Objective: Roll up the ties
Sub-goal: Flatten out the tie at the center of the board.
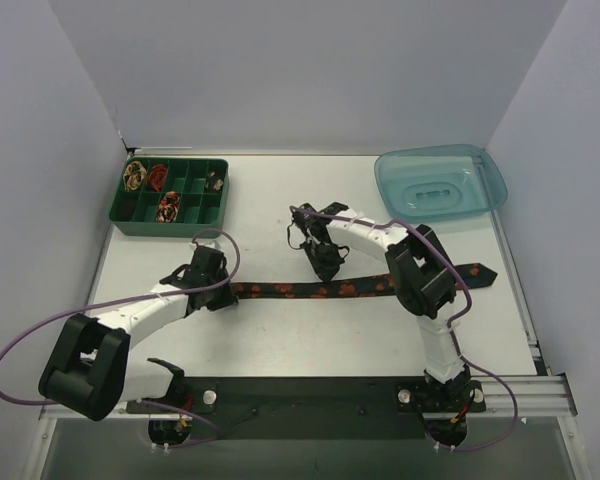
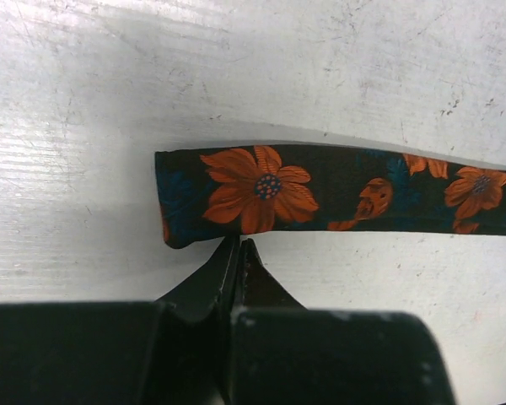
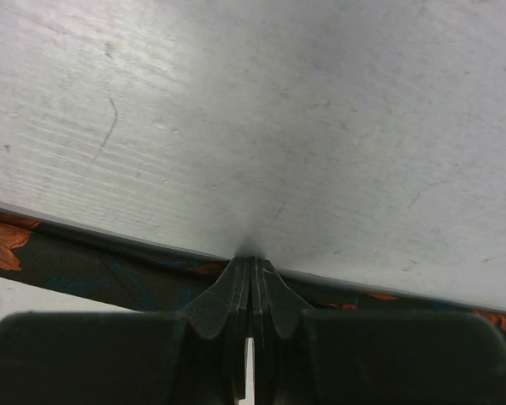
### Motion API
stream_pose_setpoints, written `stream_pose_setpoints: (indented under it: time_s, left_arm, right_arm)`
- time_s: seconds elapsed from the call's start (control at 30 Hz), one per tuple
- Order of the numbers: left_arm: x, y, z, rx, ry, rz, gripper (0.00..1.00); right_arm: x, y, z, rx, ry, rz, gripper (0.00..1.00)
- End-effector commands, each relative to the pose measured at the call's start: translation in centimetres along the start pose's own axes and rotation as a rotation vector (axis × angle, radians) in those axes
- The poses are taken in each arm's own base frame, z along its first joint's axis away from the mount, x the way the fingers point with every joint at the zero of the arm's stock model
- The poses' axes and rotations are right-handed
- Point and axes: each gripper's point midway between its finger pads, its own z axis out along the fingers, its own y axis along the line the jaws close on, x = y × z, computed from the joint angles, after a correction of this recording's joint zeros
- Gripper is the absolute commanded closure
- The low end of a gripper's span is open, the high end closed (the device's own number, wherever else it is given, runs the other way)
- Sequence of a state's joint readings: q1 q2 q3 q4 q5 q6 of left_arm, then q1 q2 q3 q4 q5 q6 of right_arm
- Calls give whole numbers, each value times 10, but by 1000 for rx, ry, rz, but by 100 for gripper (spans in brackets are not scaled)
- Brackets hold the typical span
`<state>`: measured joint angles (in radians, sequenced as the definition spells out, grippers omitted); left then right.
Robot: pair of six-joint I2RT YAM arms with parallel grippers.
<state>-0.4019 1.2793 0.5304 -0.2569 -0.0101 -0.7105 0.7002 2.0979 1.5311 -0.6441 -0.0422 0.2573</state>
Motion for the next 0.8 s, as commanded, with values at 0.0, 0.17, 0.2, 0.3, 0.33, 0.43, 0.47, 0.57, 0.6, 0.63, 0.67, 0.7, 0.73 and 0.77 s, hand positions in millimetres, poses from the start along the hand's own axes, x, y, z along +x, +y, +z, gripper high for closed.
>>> stream_pose_setpoints:
  time_s: [0.0,0.17,0.2,0.3,0.33,0.43,0.47,0.57,0.6,0.63,0.67,0.7,0.73,0.77]
  left_arm:
    - [-17,-19,-13,66,-66,89,100]
    - [-26,-36,-40,189,-150,77,68]
    - [-29,-37,-44,201,-165,66,60]
    - [-39,-35,-53,215,-206,28,32]
    - [-42,-30,-51,201,-206,12,30]
    - [-53,-19,-44,190,-179,-51,28]
    - [-55,-16,-42,192,-170,-70,28]
    - [-65,-6,-35,225,-164,-153,29]
    - [-64,-1,-32,229,-160,-175,30]
    - [-65,-4,-30,261,-149,-187,31]
    - [-68,0,-29,267,-153,-210,32]
    - [-65,1,-27,278,-140,-222,32]
    - [-67,-1,-23,297,-140,-237,34]
    - [-64,-2,-23,316,-124,-247,35]
  right_arm:
    - [20,-35,8,148,78,-24,100]
    - [-18,-26,-20,120,-47,-12,100]
    - [-23,-24,-24,118,-63,-11,100]
    - [-39,-14,-43,87,-143,-25,100]
    - [-44,-10,-48,77,-173,-30,93]
    - [-56,7,-64,20,-252,-50,79]
    - [-58,13,-70,-2,-274,-54,77]
    - [-62,36,-75,-96,-304,-72,74]
    - [-63,42,-77,-117,-312,-74,74]
    - [-64,51,-79,-156,-315,-86,73]
    - [-65,55,-78,-169,-311,-90,73]
    - [-66,60,-78,-183,-315,-94,72]
    - [-67,66,-80,-205,-314,-104,72]
    - [-66,72,-79,-220,-312,-115,72]
